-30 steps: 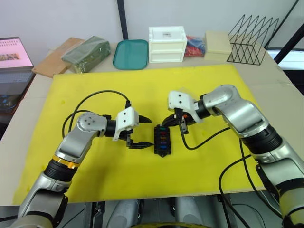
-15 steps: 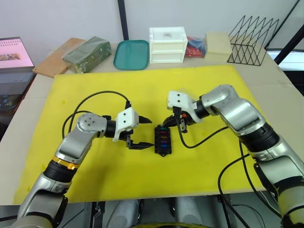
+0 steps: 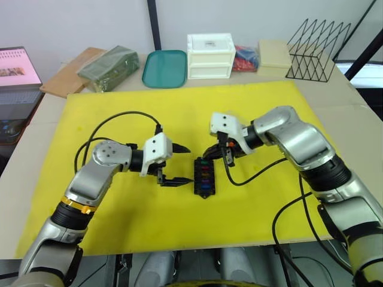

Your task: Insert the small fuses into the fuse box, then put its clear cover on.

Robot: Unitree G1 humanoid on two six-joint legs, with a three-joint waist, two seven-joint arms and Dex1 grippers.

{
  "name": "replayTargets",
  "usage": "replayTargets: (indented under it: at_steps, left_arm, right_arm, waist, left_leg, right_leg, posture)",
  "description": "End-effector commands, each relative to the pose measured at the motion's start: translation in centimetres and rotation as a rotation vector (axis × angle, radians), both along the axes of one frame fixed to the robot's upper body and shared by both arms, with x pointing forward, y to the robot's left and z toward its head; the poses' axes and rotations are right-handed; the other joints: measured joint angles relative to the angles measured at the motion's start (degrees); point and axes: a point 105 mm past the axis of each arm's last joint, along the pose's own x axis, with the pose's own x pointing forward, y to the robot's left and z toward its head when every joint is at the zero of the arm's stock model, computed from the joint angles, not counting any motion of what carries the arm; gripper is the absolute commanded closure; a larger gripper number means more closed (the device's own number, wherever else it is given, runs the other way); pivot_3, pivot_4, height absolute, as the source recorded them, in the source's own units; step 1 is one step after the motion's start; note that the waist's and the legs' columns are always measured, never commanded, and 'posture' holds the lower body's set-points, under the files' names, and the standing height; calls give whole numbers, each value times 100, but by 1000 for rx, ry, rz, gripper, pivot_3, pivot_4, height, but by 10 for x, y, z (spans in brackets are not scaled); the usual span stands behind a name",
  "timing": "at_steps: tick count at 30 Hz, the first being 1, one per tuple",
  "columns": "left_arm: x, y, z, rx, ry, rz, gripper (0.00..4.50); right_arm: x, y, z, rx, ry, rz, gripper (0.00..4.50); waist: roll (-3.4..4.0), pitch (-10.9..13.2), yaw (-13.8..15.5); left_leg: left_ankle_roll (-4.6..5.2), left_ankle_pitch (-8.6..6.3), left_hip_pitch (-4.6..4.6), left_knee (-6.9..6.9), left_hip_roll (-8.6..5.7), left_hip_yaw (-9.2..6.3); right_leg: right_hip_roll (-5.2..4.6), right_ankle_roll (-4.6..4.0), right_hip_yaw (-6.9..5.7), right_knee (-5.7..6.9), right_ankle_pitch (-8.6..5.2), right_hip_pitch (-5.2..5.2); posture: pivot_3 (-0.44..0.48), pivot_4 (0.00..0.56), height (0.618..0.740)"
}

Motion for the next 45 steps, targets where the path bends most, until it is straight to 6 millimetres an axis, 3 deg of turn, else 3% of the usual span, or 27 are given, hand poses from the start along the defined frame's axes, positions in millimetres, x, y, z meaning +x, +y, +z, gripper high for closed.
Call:
replayTargets:
  at_steps: [1, 5, 8, 13, 16, 18, 21, 26, 29, 33, 37, 40, 45]
  left_arm:
    - [-7, 4, 19, -38, -30, -11, 0]
    - [-15, 13, 28, -38, -29, -6, 0]
    - [-21, 29, 29, 1, -29, 18, 0]
    - [-30, 59, 24, 98, -11, 115, 0]
    - [-35, 80, 25, 125, 3, 182, 0]
    - [-38, 89, 27, 135, 7, 201, 0]
    - [-42, 91, 28, 137, 5, 199, 0]
    - [-42, 118, 28, 154, 62, 247, 0]
    - [-43, 130, 21, 196, 72, 262, 0]
    - [-42, 129, 21, 190, 60, 262, 0]
    - [-39, 114, 25, 144, 37, 238, 0]
    - [-35, 97, 29, 107, -1, 206, 0]
    - [-33, 62, 34, 21, -15, 127, 0]
  right_arm:
    - [-4, -2, 34, 63, -87, 25, 4432]
    - [-8, -14, 49, 115, -155, 10, 4432]
    - [-13, -29, 62, 206, -312, -4, 4432]
    - [-29, -74, 48, 134, -282, -60, 4432]
    - [-38, -112, 41, 60, -230, -161, 3802]
    - [-42, -131, 39, 12, -223, -215, 3143]
    - [-51, -148, 37, -12, -196, -224, 2011]
    - [-64, -170, 34, -67, -171, -260, 200]
    - [-65, -175, 32, -77, -185, -275, 10]
    - [-59, -173, 33, -61, -218, -294, 10]
    - [-50, -167, 36, -26, -256, -311, 10]
    - [-30, -163, 40, 29, -282, -399, 10]
    - [23, -147, 41, 169, -232, -593, 10]
  waist:
    - [0, 1, 6]
    - [-1, 1, 12]
    - [-3, 2, 14]
    - [0, 3, 20]
    - [0, 4, 31]
    - [1, 4, 32]
    - [2, 5, 23]
    - [3, 6, 24]
    - [6, 6, 10]
    - [6, 8, 22]
    - [6, 8, 31]
    - [6, 9, 24]
    - [5, 9, -12]
  left_leg:
    - [0, 0, -2, 0, 0, 0]
    - [1, 0, -2, 0, -1, 0]
    - [2, -1, -2, -3, 1, -2]
    - [4, -3, -1, -5, 0, 2]
    - [5, -3, 4, -4, 0, 3]
    - [9, -5, 6, -5, 2, 3]
    - [11, -6, 9, -5, 4, 9]
    - [16, -10, 12, -5, 10, 14]
    - [17, -10, 14, -6, 12, 17]
    - [17, -10, 13, -5, 13, 17]
    - [17, -10, 13, -5, 13, 17]
    - [16, -10, 13, -5, 12, 17]
    - [12, -8, 16, -5, 16, 18]
  right_leg:
    - [0, 0, 0, 0, 0, -1]
    - [0, 0, 0, -1, 0, 0]
    - [0, 0, 0, -4, 0, 1]
    - [-1, 0, 0, -6, 0, 2]
    - [-1, 0, 0, -7, 0, 9]
    - [0, 0, 0, -8, -1, 12]
    - [0, 0, 0, -9, -1, 15]
    - [2, 1, 0, -13, -1, 21]
    - [3, 0, 0, -12, -1, 21]
    - [2, 0, 0, -13, -1, 22]
    - [0, 0, 0, -14, -1, 23]
    - [0, 0, 0, -14, -1, 23]
    - [3, -2, 1, -13, 0, 23]
  posture:
    - [0, 150, 740]
    - [0, 150, 740]
    - [0, 150, 740]
    - [0, 150, 740]
    - [0, 150, 740]
    - [0, 150, 740]
    - [0, 150, 740]
    - [0, 150, 740]
    - [0, 150, 740]
    - [0, 150, 740]
    - [0, 150, 740]
    - [0, 150, 740]
    - [0, 150, 740]
